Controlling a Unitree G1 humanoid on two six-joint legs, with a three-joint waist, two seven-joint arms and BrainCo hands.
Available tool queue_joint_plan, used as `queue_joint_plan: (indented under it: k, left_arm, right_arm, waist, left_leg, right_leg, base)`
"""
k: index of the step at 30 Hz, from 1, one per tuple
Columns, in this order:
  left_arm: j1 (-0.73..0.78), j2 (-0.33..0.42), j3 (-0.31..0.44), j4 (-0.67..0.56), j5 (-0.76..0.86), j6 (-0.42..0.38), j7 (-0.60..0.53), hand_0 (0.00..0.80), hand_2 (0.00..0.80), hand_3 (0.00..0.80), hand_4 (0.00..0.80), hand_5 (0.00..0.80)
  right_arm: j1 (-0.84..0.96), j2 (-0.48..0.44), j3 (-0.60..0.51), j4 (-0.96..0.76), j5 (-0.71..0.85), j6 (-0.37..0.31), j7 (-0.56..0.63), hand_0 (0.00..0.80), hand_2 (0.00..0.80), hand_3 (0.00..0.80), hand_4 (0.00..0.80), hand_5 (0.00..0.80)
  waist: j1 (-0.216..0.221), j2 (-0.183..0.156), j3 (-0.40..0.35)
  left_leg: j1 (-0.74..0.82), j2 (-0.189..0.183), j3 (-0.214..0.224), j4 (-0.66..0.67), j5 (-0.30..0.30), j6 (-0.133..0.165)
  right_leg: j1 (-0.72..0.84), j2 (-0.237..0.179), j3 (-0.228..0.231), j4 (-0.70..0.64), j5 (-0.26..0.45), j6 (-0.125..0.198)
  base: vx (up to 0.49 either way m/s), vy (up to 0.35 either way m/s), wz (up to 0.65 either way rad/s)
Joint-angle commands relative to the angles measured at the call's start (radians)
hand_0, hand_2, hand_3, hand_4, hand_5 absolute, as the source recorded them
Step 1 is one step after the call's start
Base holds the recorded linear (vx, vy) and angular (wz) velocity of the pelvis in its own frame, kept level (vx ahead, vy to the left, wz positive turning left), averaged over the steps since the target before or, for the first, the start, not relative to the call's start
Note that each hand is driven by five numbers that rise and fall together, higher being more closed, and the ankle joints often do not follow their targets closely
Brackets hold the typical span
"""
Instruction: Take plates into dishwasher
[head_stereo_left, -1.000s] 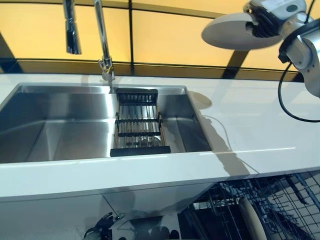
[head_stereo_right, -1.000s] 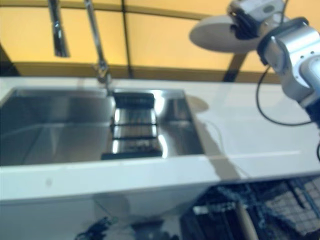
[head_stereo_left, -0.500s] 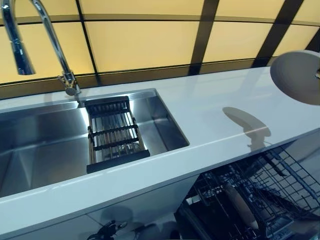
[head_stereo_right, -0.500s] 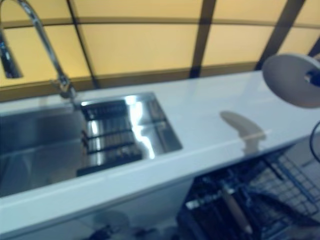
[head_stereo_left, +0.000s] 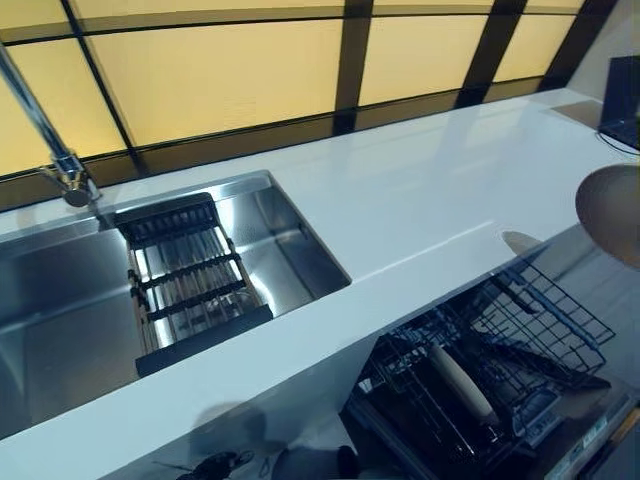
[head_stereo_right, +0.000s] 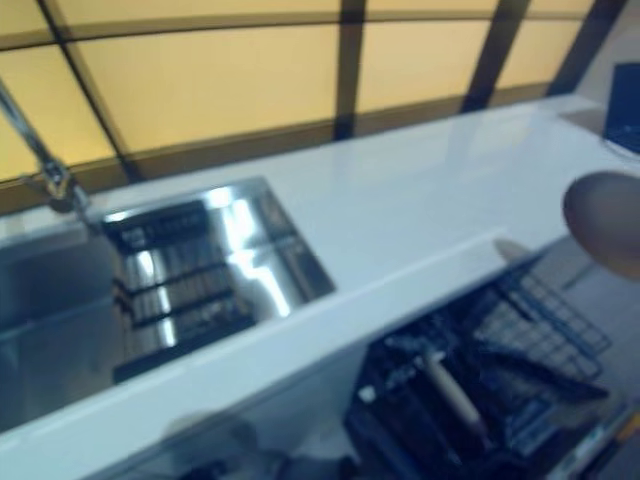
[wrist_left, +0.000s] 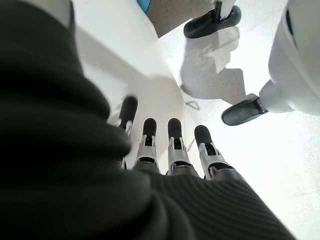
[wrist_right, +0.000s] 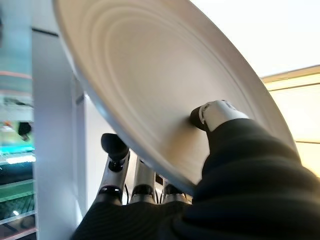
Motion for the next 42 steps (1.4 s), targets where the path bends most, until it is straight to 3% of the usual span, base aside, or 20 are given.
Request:
queue_joint_plan:
  k: [1,10,14,24,32,42]
  left_arm:
    - [-0.081,0.036,0.053,0.006,0.01,-0.026,-0.004,0.0,0.0,0.0,0.0,0.0]
    - [-0.074,0.034,0.057,-0.007,0.033,-0.029,0.004,0.0,0.0,0.0,0.0,0.0]
    - [-0.075,0.035,0.059,-0.011,0.028,-0.036,-0.002,0.0,0.0,0.0,0.0,0.0]
    - [-0.091,0.016,0.015,-0.035,0.008,-0.042,-0.018,0.0,0.0,0.0,0.0,0.0]
    - [-0.118,0.006,-0.024,-0.064,-0.023,-0.099,-0.003,0.0,0.0,0.0,0.0,0.0]
    - [-0.123,-0.002,-0.048,-0.064,-0.025,-0.086,-0.026,0.0,0.0,0.0,0.0,0.0]
  right_arm:
    - [-0.003,0.06,-0.045,-0.027,0.007,0.012,0.001,0.8,0.8,0.8,0.8,0.8]
    - [0.013,0.217,0.012,-0.012,-0.022,0.079,0.008,0.8,0.8,0.8,0.8,0.8]
    - [-0.019,0.246,0.051,-0.006,-0.051,0.097,0.014,0.8,0.8,0.8,0.8,0.8]
    - [-0.099,0.303,0.157,0.117,-0.066,0.138,-0.044,0.8,0.8,0.8,0.8,0.8]
    - [-0.171,0.371,0.244,0.2,-0.08,0.191,-0.104,0.8,0.8,0.8,0.8,0.8]
    - [-0.208,0.435,0.316,0.266,-0.151,0.239,-0.16,0.8,0.8,0.8,0.8,0.8]
  waist:
    - [-0.009,-0.048,-0.006]
    - [-0.026,-0.009,0.015]
    - [-0.024,0.009,0.022]
    - [0.005,0.051,0.052]
    - [0.034,0.082,0.073]
    - [0.058,0.106,0.079]
  left_leg:
    - [0.024,0.034,-0.015,0.003,-0.034,0.02]
    - [0.034,0.035,0.002,0.003,-0.036,0.016]
    - [0.03,0.031,-0.002,0.003,-0.035,0.015]
    - [0.001,0.022,-0.037,0.003,-0.026,0.008]
    - [-0.019,0.015,-0.071,0.003,-0.017,0.005]
    - [-0.029,0.003,-0.1,0.003,-0.014,0.007]
  right_leg:
    - [0.049,-0.026,0.014,0.003,-0.03,0.082]
    - [0.042,-0.032,0.024,0.003,-0.025,0.08]
    - [0.034,-0.034,0.024,0.003,-0.024,0.078]
    - [0.02,-0.049,-0.001,0.003,-0.025,0.073]
    - [0.013,-0.061,-0.019,0.003,-0.028,0.07]
    - [0.016,-0.073,-0.034,0.003,-0.031,0.069]
  base:
    - [-0.006,-0.021,-0.08]
    - [-0.007,-0.036,-0.06]
    - [-0.007,-0.011,0.0]
    - [-0.039,0.001,0.0]
    - [-0.026,0.005,0.08]
    - [-0.006,0.015,0.07]
